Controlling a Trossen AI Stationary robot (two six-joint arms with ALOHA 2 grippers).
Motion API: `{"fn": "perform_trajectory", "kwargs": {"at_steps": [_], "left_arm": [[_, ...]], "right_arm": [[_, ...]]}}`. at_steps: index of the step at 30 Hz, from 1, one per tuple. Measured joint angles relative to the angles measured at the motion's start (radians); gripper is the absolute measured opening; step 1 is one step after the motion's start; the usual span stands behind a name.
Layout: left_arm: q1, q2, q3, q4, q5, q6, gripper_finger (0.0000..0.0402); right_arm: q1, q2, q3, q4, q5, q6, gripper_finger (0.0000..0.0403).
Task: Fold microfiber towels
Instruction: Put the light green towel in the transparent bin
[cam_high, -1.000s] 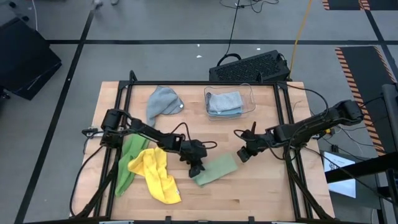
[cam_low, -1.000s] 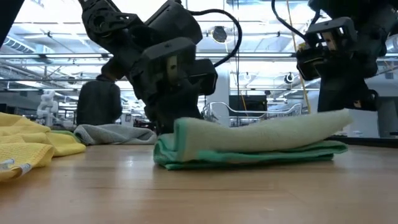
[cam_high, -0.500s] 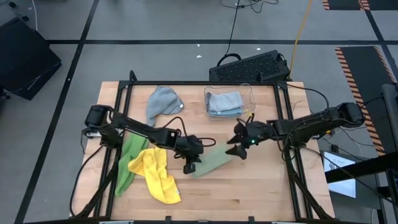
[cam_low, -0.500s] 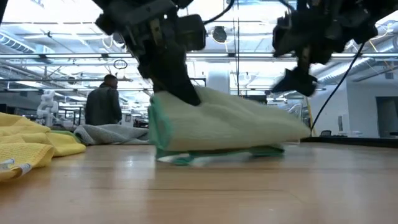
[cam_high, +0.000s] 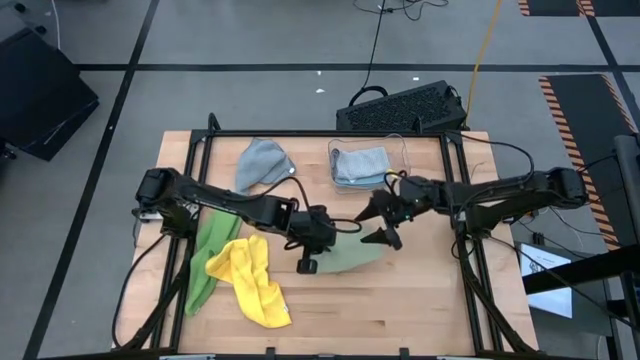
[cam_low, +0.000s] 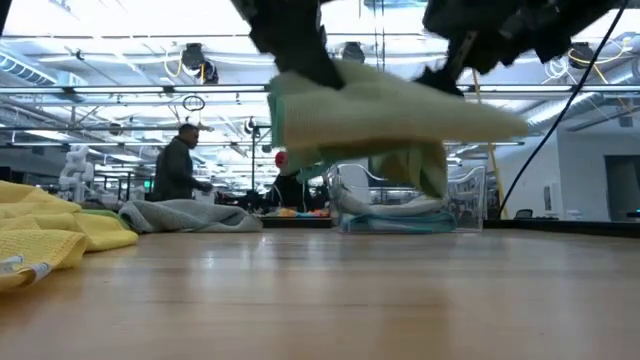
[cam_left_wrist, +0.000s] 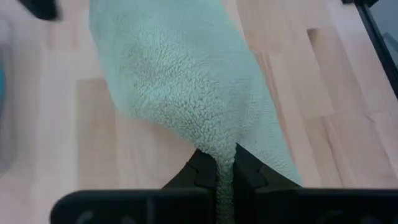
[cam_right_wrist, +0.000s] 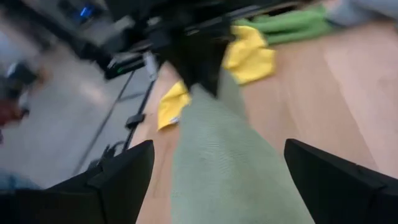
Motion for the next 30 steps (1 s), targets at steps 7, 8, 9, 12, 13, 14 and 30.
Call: {"fn": "perform_trajectory", "kwargs": {"at_steps": [7,8,9,12,13,14,30], "left_arm": [[0.004,-0.001,0.113,-0.120,-0.025,0.109,0.0019],[0.003,-0.001,0.120,-0.125,-0.025,0.121,0.0020],[0.003,-0.001,0.127,-0.128,-0.025,0.132,0.0020],[0.004,-0.001,0.144,-0.132,-0.025,0.172,0.0014],[0.005,-0.001,0.149,-0.134,-0.025,0.183,0.0012],[0.006,-0.001,0.151,-0.134,-0.025,0.190,0.0012],[0.079,-0.001,0.151,-0.199,-0.032,0.232,0.0020]], "right_arm": [[-0.042,-0.001,0.085,-0.108,-0.059,-0.112,0.0352],[-0.052,-0.001,0.085,-0.111,-0.079,-0.114,0.0352],[-0.060,0.000,0.085,-0.116,-0.104,-0.119,0.0352],[-0.083,0.022,0.086,-0.117,-0.163,-0.147,0.0352],[-0.089,0.031,0.086,-0.126,-0.178,-0.159,0.0352],[-0.095,0.045,0.085,-0.130,-0.196,-0.167,0.0352],[-0.136,0.113,0.085,-0.174,-0.290,-0.104,0.0155]]}}
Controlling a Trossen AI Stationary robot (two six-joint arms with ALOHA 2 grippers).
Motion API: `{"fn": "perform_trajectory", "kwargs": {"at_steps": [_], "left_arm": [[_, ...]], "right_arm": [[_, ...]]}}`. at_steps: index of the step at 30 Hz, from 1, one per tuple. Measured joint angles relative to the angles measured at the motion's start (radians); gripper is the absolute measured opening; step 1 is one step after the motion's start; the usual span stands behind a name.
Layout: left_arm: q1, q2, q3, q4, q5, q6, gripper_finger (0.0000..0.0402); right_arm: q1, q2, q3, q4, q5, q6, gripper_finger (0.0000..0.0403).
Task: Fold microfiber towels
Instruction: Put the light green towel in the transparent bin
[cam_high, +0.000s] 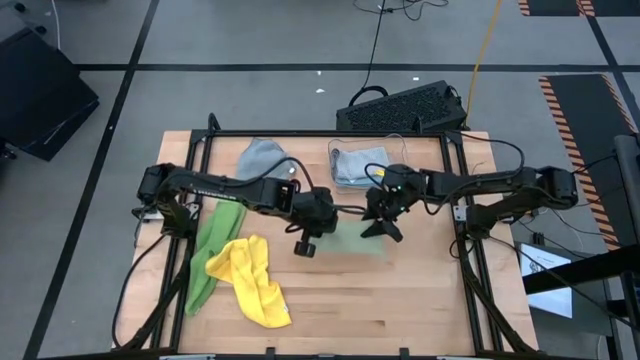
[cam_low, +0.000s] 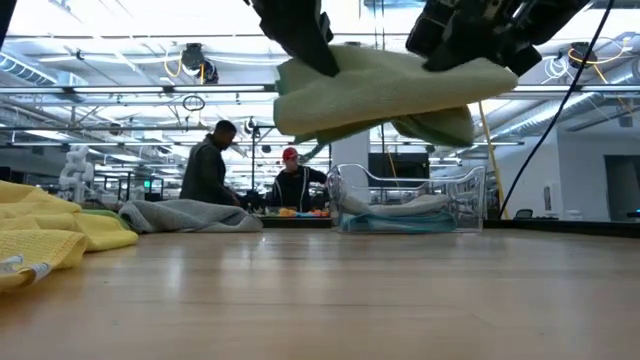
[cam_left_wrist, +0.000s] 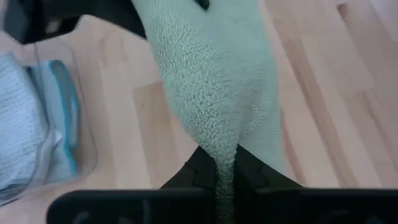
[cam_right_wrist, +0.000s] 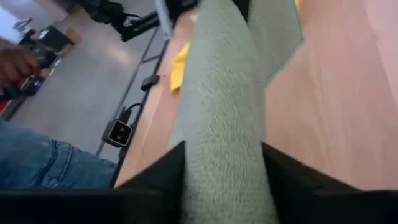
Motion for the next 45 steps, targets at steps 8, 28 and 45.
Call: {"fn": "perform_trajectory", "kwargs": {"at_steps": [8,28,45], "left_arm": [[0.067,0.000,0.028,0.042,-0.001,0.007,0.0012],[0.478,0.058,0.063,0.355,0.185,0.203,0.0031],[0.582,0.261,0.063,0.404,0.366,0.137,0.0042]], "right_arm": [[-0.068,-0.107,-0.001,-0.058,0.003,0.069,0.0019],[-0.561,0.042,0.357,-0.501,0.081,-0.247,0.0020],[-0.674,0.303,0.391,-0.534,0.120,-0.401,0.0021]]}}
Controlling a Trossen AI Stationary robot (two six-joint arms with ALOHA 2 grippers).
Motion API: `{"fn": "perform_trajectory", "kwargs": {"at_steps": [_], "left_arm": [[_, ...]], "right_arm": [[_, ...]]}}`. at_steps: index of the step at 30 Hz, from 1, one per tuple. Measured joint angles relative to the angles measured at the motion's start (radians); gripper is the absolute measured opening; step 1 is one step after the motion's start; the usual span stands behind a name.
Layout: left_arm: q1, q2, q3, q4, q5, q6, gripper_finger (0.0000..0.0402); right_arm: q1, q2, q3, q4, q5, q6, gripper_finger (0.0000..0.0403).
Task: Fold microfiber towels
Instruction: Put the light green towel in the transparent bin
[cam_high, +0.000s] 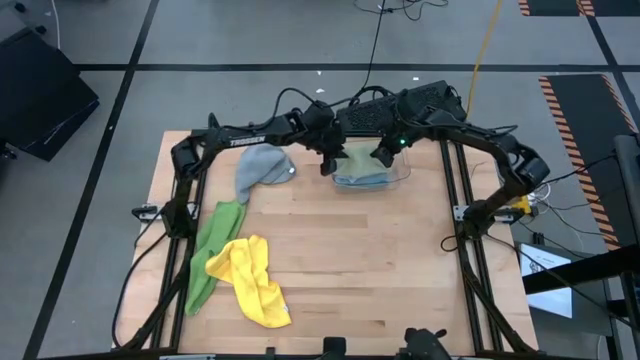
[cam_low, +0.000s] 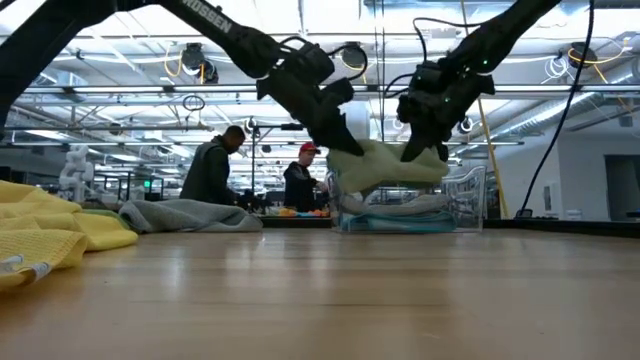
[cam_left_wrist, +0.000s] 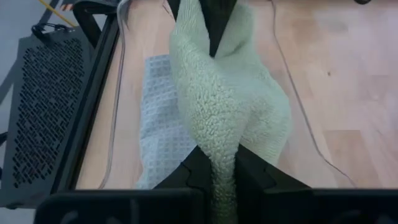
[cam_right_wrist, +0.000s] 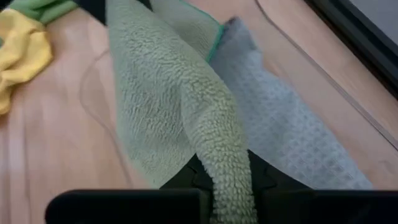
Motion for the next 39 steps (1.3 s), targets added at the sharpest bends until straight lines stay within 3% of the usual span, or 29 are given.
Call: {"fn": "perform_trajectory", "kwargs": {"at_steps": [10,20,26,32,39], "left_arm": [[-0.022,0.033,0.000,0.007,-0.080,0.007,0.0052],[-0.039,0.033,0.000,0.029,-0.288,-0.007,0.0163],[-0.036,-0.018,0.000,-0.018,-0.303,-0.091,0.0205],[-0.036,-0.106,0.000,-0.012,-0.303,-0.095,0.0202],[-0.022,-0.243,0.000,-0.041,-0.361,-0.233,0.0164]], "right_arm": [[0.002,0.070,0.000,-0.009,0.050,0.024,0.0028],[0.007,0.079,-0.002,-0.007,0.152,0.065,0.0094],[0.007,0.059,-0.002,-0.014,0.180,0.112,0.0158],[0.001,-0.014,0.012,-0.063,0.231,0.157,0.0209],[-0.009,-0.068,0.116,-0.080,0.281,0.316,0.0209]]}}
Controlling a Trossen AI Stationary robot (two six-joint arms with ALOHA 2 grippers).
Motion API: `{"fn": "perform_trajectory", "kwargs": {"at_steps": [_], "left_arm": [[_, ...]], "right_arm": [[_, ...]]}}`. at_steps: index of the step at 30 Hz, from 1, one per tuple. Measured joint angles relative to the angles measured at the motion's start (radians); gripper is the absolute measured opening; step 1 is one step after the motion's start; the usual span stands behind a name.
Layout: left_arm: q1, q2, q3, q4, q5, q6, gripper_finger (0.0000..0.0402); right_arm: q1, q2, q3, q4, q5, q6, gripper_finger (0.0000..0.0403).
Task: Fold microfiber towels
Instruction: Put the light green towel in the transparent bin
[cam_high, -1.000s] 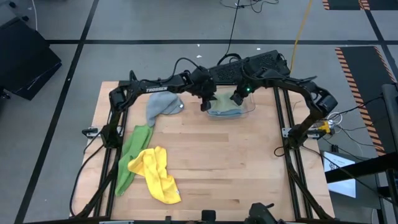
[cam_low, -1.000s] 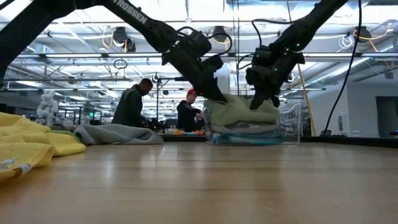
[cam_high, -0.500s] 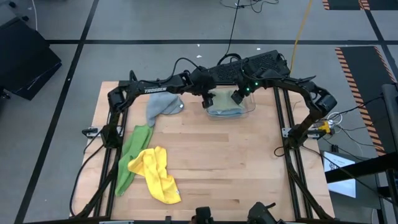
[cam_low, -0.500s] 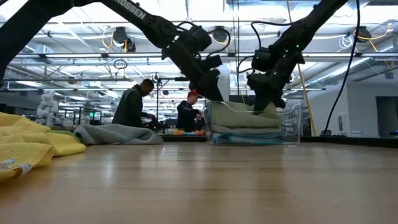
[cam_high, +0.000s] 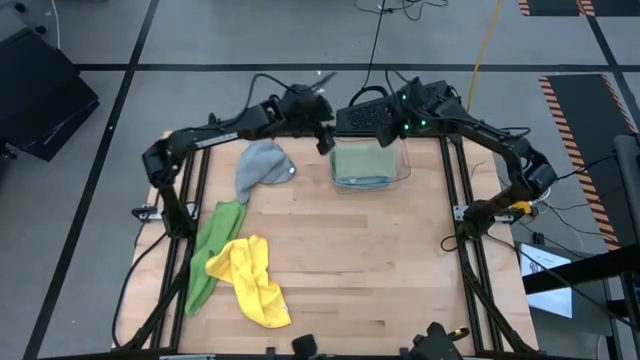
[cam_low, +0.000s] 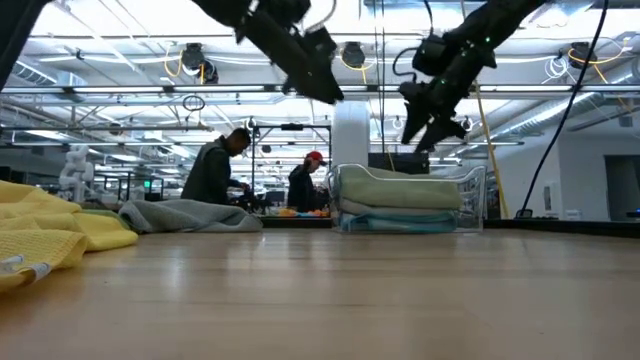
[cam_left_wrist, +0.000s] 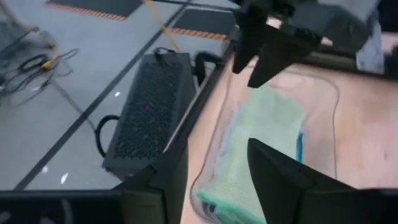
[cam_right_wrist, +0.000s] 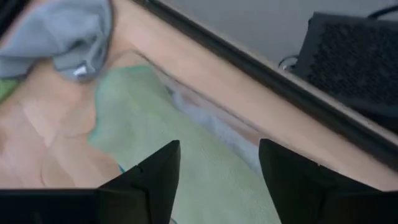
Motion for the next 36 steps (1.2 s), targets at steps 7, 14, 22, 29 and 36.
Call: {"fn": "perform_trajectory", "kwargs": {"at_steps": [7,14,22,29,36], "left_arm": [[-0.013,-0.139,0.001,-0.135,-0.098,-0.197,0.0122],[-0.058,-0.238,0.001,-0.332,-0.158,-0.333,0.0089],[-0.158,-0.301,0.000,-0.563,-0.240,-0.553,0.0047],[-0.259,-0.299,0.000,-0.639,-0.293,-0.665,0.0009],[-0.319,-0.293,0.000,-0.633,-0.360,-0.726,0.0015]], "right_arm": [[0.015,0.003,0.050,-0.008,-0.142,0.028,0.0192],[0.080,0.083,0.037,0.034,-0.210,0.093,0.0092],[0.081,0.239,0.037,0.128,-0.211,0.085,0.0010],[0.082,0.359,0.037,0.168,-0.214,0.062,0.0015],[0.081,0.400,0.037,0.207,-0.213,0.052,0.0002]]}}
